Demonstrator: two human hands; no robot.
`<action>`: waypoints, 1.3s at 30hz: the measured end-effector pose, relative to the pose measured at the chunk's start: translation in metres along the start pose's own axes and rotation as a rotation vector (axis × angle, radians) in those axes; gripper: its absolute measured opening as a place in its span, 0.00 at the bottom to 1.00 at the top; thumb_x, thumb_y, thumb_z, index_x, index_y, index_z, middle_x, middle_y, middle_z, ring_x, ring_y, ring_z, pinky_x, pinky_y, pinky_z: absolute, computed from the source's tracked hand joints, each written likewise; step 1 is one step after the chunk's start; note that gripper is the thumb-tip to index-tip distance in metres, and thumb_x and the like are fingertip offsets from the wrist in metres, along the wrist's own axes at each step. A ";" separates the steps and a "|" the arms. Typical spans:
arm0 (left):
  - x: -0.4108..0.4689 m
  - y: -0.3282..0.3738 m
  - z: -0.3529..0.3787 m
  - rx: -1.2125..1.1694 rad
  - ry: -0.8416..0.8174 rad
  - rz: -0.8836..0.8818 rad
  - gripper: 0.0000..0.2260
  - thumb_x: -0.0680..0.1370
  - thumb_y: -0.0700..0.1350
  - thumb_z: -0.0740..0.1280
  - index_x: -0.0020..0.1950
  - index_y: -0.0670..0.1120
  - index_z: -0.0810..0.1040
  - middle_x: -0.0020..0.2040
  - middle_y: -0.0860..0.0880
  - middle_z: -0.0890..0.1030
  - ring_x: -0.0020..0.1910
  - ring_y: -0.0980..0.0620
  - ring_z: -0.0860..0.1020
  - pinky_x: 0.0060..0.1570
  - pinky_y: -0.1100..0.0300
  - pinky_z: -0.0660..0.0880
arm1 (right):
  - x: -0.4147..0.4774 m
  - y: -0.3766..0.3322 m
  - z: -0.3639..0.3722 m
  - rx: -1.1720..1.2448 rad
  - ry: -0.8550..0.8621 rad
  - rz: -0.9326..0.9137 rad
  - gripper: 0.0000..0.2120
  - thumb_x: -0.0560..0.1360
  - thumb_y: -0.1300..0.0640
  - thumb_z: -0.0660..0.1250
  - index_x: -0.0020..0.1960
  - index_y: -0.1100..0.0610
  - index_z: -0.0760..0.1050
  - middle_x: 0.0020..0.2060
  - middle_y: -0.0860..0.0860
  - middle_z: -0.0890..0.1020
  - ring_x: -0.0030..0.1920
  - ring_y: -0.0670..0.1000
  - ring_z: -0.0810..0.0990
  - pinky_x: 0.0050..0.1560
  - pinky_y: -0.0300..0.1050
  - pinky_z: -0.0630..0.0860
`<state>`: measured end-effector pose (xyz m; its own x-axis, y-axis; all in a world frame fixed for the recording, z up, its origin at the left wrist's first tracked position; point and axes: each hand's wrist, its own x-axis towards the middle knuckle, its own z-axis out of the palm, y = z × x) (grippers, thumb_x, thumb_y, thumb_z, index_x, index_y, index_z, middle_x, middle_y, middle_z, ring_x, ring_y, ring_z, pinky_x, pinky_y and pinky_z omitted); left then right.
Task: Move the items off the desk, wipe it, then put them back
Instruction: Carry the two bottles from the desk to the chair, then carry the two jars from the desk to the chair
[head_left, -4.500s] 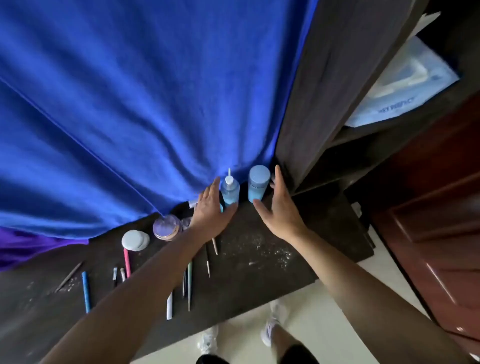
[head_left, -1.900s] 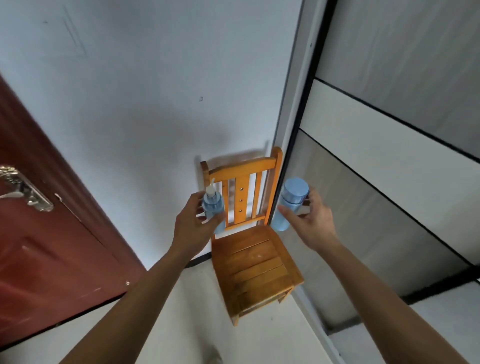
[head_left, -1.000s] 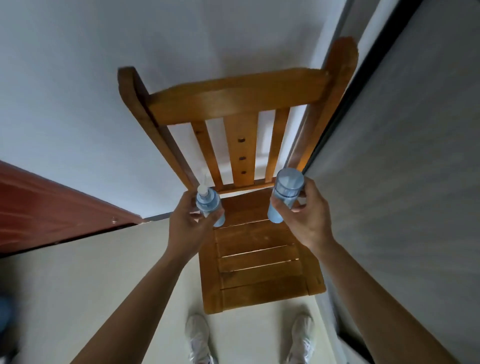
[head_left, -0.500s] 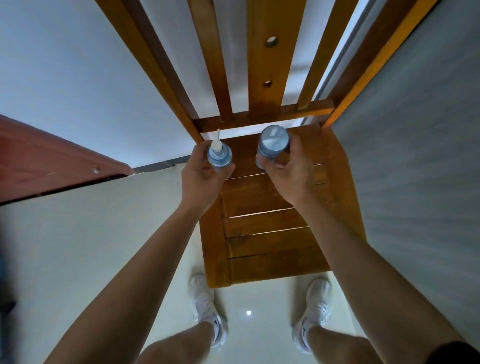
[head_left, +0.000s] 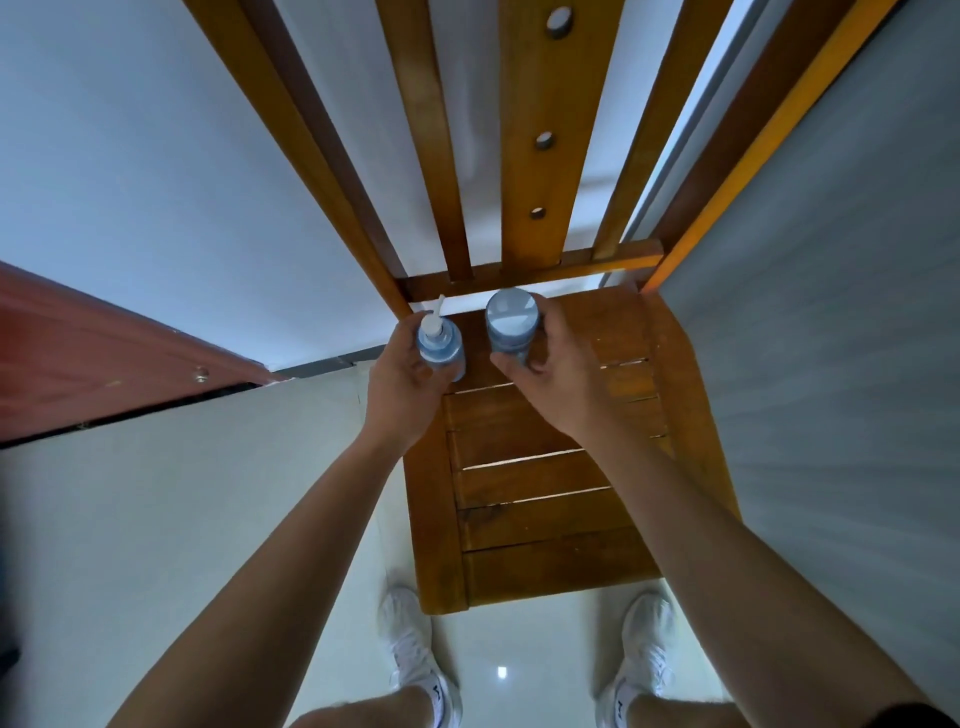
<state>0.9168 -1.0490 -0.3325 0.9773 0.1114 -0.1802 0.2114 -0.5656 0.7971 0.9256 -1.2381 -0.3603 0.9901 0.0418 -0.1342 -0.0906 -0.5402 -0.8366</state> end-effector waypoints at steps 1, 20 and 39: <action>-0.003 0.007 -0.004 0.009 0.011 0.012 0.24 0.75 0.46 0.73 0.69 0.52 0.70 0.62 0.57 0.77 0.58 0.63 0.76 0.57 0.62 0.77 | -0.004 -0.005 -0.005 -0.029 -0.013 0.007 0.42 0.72 0.42 0.75 0.76 0.37 0.53 0.74 0.41 0.66 0.74 0.46 0.66 0.69 0.48 0.70; -0.237 0.361 -0.400 0.600 0.920 0.452 0.23 0.84 0.51 0.58 0.76 0.41 0.65 0.77 0.38 0.61 0.76 0.40 0.61 0.73 0.43 0.60 | -0.087 -0.524 -0.261 -0.204 0.452 -0.941 0.26 0.84 0.43 0.54 0.77 0.57 0.65 0.77 0.56 0.66 0.77 0.56 0.64 0.77 0.53 0.60; -0.784 0.206 -0.534 0.889 1.365 -0.652 0.31 0.81 0.63 0.53 0.81 0.53 0.52 0.81 0.44 0.45 0.80 0.43 0.45 0.73 0.35 0.52 | -0.492 -0.731 0.060 0.124 -0.350 -1.688 0.33 0.81 0.41 0.61 0.78 0.60 0.62 0.75 0.57 0.69 0.75 0.59 0.68 0.76 0.56 0.61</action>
<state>0.2009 -0.8167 0.2805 0.1524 0.7634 0.6276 0.9233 -0.3365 0.1851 0.4988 -0.8132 0.2857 -0.0732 0.6237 0.7782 0.9162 0.3504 -0.1946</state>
